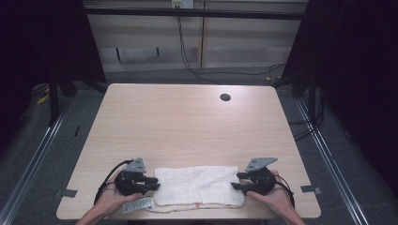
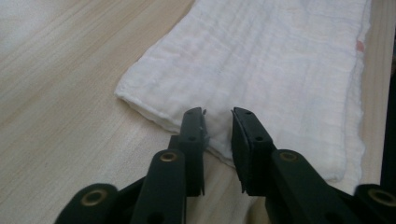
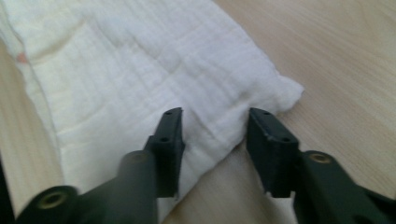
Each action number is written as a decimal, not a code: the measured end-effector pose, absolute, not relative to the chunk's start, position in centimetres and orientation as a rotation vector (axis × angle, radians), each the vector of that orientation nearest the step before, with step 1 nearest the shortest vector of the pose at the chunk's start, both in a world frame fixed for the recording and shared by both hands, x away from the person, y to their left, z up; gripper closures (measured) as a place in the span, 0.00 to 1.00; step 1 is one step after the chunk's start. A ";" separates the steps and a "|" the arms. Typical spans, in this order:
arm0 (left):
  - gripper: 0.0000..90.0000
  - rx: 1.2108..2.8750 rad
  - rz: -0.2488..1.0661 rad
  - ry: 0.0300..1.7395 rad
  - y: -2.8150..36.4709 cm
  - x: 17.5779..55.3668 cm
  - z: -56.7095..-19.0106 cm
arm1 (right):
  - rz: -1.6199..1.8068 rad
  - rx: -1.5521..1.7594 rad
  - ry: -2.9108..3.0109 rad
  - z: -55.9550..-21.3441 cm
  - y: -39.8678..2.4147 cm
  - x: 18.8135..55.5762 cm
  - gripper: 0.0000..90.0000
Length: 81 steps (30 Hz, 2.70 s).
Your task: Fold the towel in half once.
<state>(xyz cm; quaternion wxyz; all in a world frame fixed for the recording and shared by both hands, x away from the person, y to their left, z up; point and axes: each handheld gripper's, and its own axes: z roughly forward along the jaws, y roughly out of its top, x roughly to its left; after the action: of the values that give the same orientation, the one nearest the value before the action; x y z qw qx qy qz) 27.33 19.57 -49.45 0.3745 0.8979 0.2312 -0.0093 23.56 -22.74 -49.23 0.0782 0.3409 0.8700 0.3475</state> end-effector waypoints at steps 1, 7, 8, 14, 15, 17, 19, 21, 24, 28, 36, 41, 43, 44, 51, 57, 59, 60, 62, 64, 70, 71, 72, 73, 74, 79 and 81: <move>0.86 2.299 -0.024 0.592 19.6 27.3 -49.5 | 1.040 1.021 2.605 -49.2 -22.7 23.6 0.65; 0.93 2.315 -0.007 0.548 17.8 27.7 -49.4 | 1.011 1.016 2.563 -49.4 -23.2 23.6 0.91; 0.93 2.315 -0.005 0.554 17.6 27.8 -49.4 | 1.005 1.040 2.551 -49.4 -23.5 23.8 0.92; 0.95 2.308 -0.019 0.550 15.8 29.2 -49.6 | 1.005 1.103 2.524 -49.4 -25.1 24.4 0.94; 0.95 2.303 -0.023 0.556 15.4 29.4 -49.6 | 1.010 1.107 2.519 -49.4 -25.4 24.5 0.94; 0.96 2.291 -0.043 0.563 14.9 29.9 -49.7 | 1.002 1.139 2.499 -49.5 -26.1 24.7 0.94; 0.96 2.279 -0.041 0.572 14.6 30.1 -49.8 | 0.997 1.168 2.482 -49.5 -26.7 24.8 0.94; 0.95 2.301 -0.041 0.549 13.7 30.9 -49.7 | 0.994 1.181 2.470 -49.5 -27.3 24.9 0.93; 0.92 2.296 -0.071 0.566 13.2 31.6 -49.7 | 0.985 1.186 2.459 -49.4 -27.7 24.8 0.88; 0.82 2.274 -0.069 0.559 13.7 31.9 -48.5 | 1.024 1.199 2.402 -48.4 -28.4 24.8 0.73; 0.64 2.256 -0.051 0.640 13.8 34.0 -48.3 | 1.177 0.996 2.502 -45.7 -22.3 23.5 0.70; 0.58 2.252 -0.028 0.648 13.1 35.0 -47.4 | 1.196 0.894 2.600 -46.0 -17.9 24.4 0.70; 0.58 2.220 -0.026 0.665 12.8 35.8 -46.8 | 1.214 0.842 2.655 -46.0 -15.7 24.9 0.70; 0.58 2.205 -0.027 0.675 12.9 35.9 -46.7 | 1.222 0.818 2.669 -46.0 -14.9 25.0 0.69; 0.53 2.193 0.008 0.713 14.1 36.0 -47.2 | 1.281 0.693 2.774 -47.0 -9.1 25.1 0.65; 0.49 2.180 0.020 0.749 14.9 36.1 -47.7 | 1.296 0.583 2.844 -47.3 -6.2 25.4 0.68; 0.49 2.190 0.024 0.753 15.0 36.2 -47.8 | 1.277 0.575 2.867 -48.0 -5.4 25.5 0.69; 0.49 2.176 0.019 0.759 15.0 36.3 -47.8 | 1.273 0.575 2.863 -48.3 -5.3 25.5 0.68; 0.49 2.180 0.019 0.767 15.1 36.5 -47.7 | 1.280 0.576 2.862 -48.7 -5.1 25.5 0.67; 0.50 2.171 0.020 0.766 15.2 36.6 -47.7 | 1.253 0.569 2.853 -48.8 -5.1 25.4 0.65; 0.49 2.192 0.024 0.776 15.3 36.7 -48.0 | 1.234 0.557 2.855 -49.6 -5.0 25.2 0.58; 0.49 2.196 0.024 0.772 15.3 36.7 -48.0 | 1.223 0.541 2.855 -49.6 -5.0 25.0 0.56; 0.49 2.198 0.020 0.771 15.3 36.7 -48.0 | 1.228 0.541 2.844 -49.6 -4.9 24.8 0.56; 0.49 2.199 0.020 0.769 15.3 36.7 -48.0 | 1.218 0.543 2.851 -49.7 -4.8 24.7 0.56; 0.49 2.199 0.020 0.769 15.3 36.7 -48.0 | 1.218 0.543 2.851 -49.7 -4.8 24.7 0.56; 0.48 2.201 0.023 0.780 15.4 36.7 -48.1 | 1.209 0.514 2.805 -50.0 -4.7 24.2 0.60; 0.48 2.189 0.004 0.782 15.4 36.7 -48.1 | 1.199 0.506 2.790 -50.0 -4.7 24.1 0.63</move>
<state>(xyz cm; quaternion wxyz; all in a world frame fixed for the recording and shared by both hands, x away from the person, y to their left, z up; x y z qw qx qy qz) 36.71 15.37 -48.13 0.3974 0.8641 0.3089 0.0015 24.13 -4.69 -49.98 0.0317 0.1645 0.9058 0.3892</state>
